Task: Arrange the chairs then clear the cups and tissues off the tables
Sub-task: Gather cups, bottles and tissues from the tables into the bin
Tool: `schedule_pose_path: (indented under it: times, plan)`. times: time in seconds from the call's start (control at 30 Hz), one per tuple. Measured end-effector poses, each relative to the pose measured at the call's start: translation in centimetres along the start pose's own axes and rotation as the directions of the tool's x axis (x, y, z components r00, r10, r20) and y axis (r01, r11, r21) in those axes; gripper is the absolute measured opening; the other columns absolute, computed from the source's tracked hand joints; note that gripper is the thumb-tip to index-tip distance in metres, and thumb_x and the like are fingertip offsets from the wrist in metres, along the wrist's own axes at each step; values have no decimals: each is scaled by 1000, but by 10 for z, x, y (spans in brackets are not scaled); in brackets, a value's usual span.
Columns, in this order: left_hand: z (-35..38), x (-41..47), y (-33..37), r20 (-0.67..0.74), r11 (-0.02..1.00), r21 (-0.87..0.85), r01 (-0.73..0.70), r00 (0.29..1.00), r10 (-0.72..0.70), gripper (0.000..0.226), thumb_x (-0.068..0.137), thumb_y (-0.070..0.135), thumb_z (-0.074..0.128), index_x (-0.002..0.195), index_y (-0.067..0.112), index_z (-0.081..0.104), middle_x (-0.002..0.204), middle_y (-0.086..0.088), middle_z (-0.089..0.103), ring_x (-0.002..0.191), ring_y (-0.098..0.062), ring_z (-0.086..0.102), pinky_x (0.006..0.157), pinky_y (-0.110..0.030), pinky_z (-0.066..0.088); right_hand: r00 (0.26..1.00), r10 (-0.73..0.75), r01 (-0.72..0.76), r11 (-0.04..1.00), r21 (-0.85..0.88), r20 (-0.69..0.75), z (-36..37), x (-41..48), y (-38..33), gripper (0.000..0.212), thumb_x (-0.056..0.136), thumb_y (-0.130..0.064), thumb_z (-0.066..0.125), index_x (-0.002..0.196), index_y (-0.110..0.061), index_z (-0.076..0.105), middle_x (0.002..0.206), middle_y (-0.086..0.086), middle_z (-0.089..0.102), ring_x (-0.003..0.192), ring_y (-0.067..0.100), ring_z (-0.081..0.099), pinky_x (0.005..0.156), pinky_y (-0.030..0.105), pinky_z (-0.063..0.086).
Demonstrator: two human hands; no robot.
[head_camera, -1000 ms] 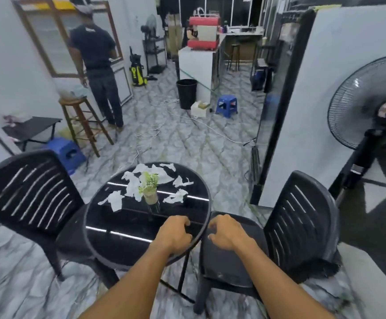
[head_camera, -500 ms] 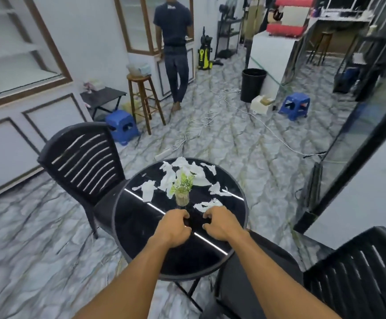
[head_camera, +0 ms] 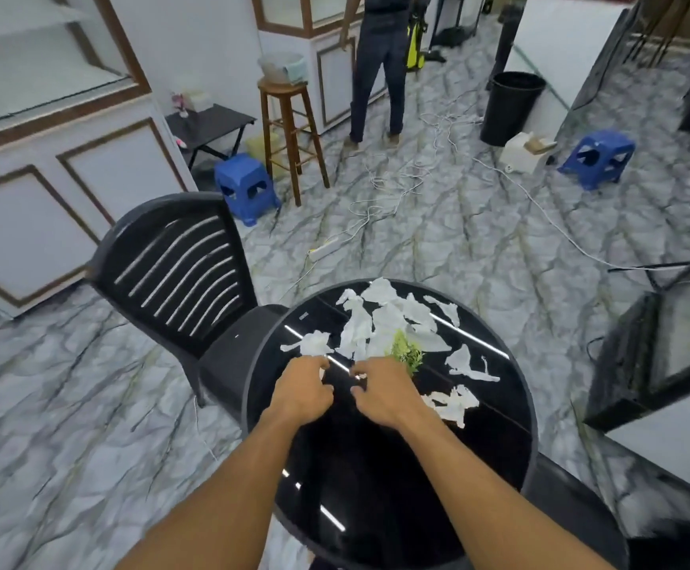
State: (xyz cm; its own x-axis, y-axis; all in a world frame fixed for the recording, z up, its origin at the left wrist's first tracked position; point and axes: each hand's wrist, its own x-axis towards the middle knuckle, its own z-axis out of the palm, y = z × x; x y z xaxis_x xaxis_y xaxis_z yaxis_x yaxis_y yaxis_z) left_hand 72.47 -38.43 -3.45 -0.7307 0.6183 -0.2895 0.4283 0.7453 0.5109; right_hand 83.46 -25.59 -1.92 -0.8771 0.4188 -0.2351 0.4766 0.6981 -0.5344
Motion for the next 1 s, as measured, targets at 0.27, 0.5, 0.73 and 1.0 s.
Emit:
schedule_pose_path:
  times: [0.27, 0.5, 0.73, 1.0]
  plan:
    - [-9, 99, -46, 90, 996, 68, -51, 995, 45, 61, 87, 20, 71, 144, 21, 48, 145, 3, 48, 131, -18, 47, 103, -36, 47, 993, 102, -100, 994, 34, -65, 9, 100, -21, 29, 87, -15, 60, 114, -19, 70, 119, 3, 66, 114, 22, 57, 94, 31, 48]
    - [21, 132, -61, 227, 962, 212, -171, 966, 121, 60, 89, 7, 65, 143, 25, 46, 145, -1, 39, 133, -24, 39, 92, -34, 50, 979, 199, -198, 980, 36, -37, 6, 126, 5, 35, 90, -20, 61, 125, -22, 64, 135, 1, 56, 130, 15, 45, 106, 28, 38]
    - [18, 154, -49, 17, 978, -4, -207, 978, 207, 13, 87, 11, 59, 78, 16, 66, 81, 6, 56, 76, -14, 56, 67, -26, 45, 954, 277, -268, 960, 82, -119, -29, 143, 40, 30, 92, -20, 62, 121, -19, 68, 137, 1, 60, 132, 18, 48, 104, 30, 37]
    - [37, 196, 6, 120, 956, -40, -292, 948, 295, 14, 83, 0, 62, 91, 6, 72, 107, -1, 58, 100, -20, 55, 80, -27, 46, 918, 379, -341, 906, 251, -119, -54, 160, 95, 22, 90, -22, 68, 111, -20, 72, 119, -4, 68, 116, 16, 59, 100, 32, 47]
